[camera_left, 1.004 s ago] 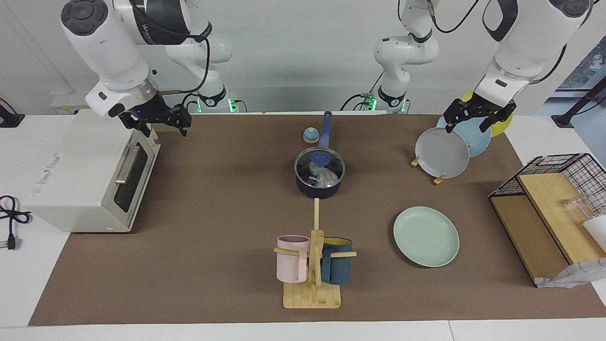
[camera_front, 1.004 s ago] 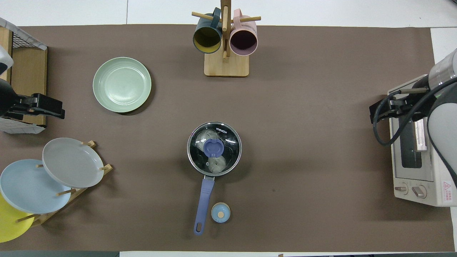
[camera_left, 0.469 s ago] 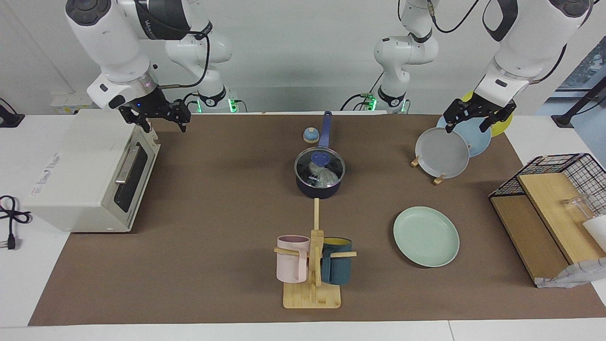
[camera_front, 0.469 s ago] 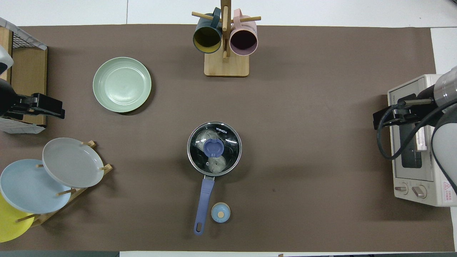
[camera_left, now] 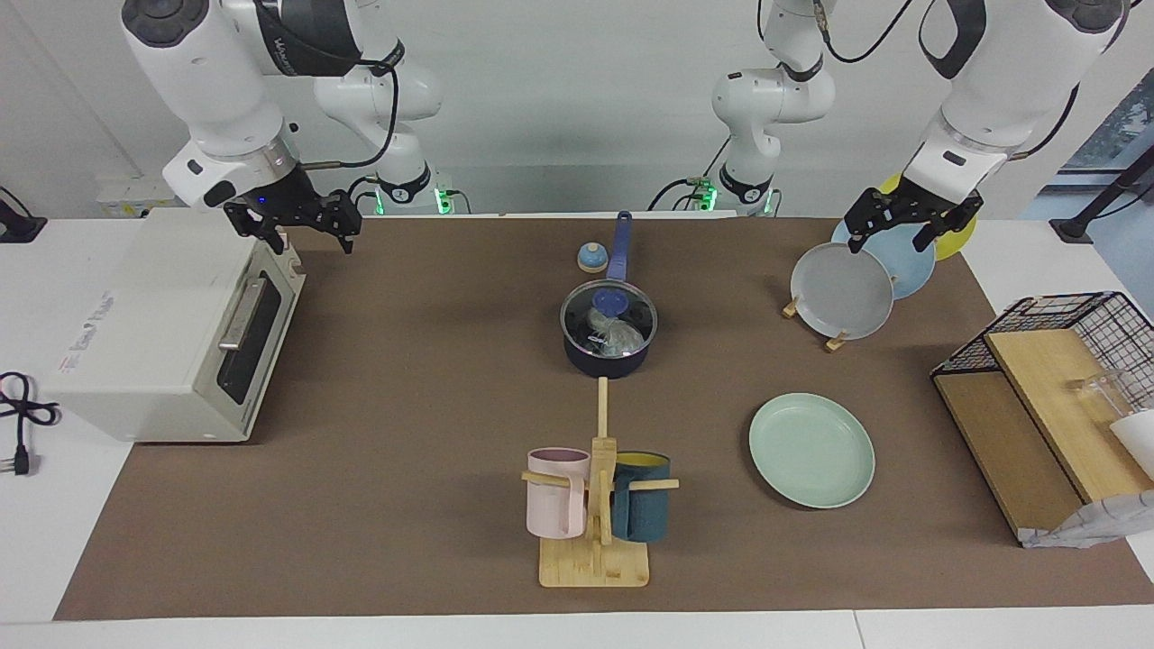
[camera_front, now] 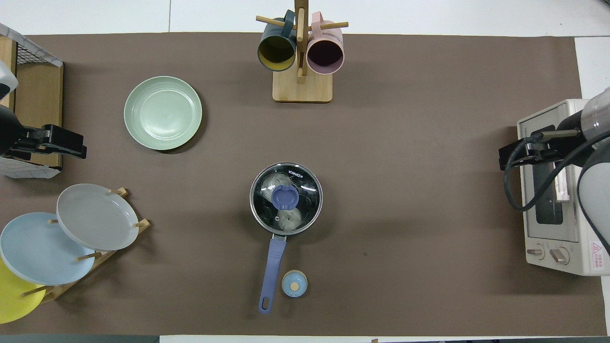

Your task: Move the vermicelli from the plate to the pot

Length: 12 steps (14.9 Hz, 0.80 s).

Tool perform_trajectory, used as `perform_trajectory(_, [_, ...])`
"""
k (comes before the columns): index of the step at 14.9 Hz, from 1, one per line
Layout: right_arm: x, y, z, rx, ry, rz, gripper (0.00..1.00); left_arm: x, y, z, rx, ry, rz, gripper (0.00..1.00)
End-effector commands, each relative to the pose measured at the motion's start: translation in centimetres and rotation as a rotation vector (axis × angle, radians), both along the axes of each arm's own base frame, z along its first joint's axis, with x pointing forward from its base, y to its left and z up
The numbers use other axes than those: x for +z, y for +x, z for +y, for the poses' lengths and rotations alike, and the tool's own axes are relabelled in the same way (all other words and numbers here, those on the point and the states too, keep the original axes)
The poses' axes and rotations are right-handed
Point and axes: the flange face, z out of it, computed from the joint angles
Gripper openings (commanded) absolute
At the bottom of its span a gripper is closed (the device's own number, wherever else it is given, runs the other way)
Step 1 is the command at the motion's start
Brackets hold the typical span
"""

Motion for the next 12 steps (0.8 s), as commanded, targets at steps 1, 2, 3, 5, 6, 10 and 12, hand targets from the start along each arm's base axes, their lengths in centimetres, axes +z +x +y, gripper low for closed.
perform_trajectory(1, [0.55,0.17,-1.10,0.001,0.000,-0.019,1.00,0.20,-0.73,0.23,-0.009,-0.003,-0.009,1.00])
perform_trajectory(2, [0.63,0.18,-1.19,0.000,0.000,-0.021,1.00,0.20,-0.72,0.31,-0.008,-0.003,-0.009,1.00])
perform_trajectory(3, [0.58,0.20,-1.19,0.000,0.000,-0.022,1.00,0.20,-0.73,0.29,-0.008,-0.005,-0.009,1.00])
perform_trajectory(5, [0.70,0.28,-1.19,0.000,0.001,-0.030,1.00,0.20,-0.73,0.23,-0.009,-0.003,-0.009,1.00])
perform_trajectory(6, [0.72,0.31,-1.12,0.002,-0.001,-0.033,1.00,0.20,-0.72,0.31,-0.008,-0.003,-0.009,1.00])
perform_trajectory(10, [0.87,0.37,-1.43,-0.003,0.001,-0.042,1.00,0.20,-0.73,0.21,-0.009,-0.005,-0.009,1.00])
perform_trajectory(12, [1.22,0.47,-1.61,-0.006,0.000,-0.051,1.00,0.20,-0.73,0.29,-0.008,-0.005,-0.009,1.00])
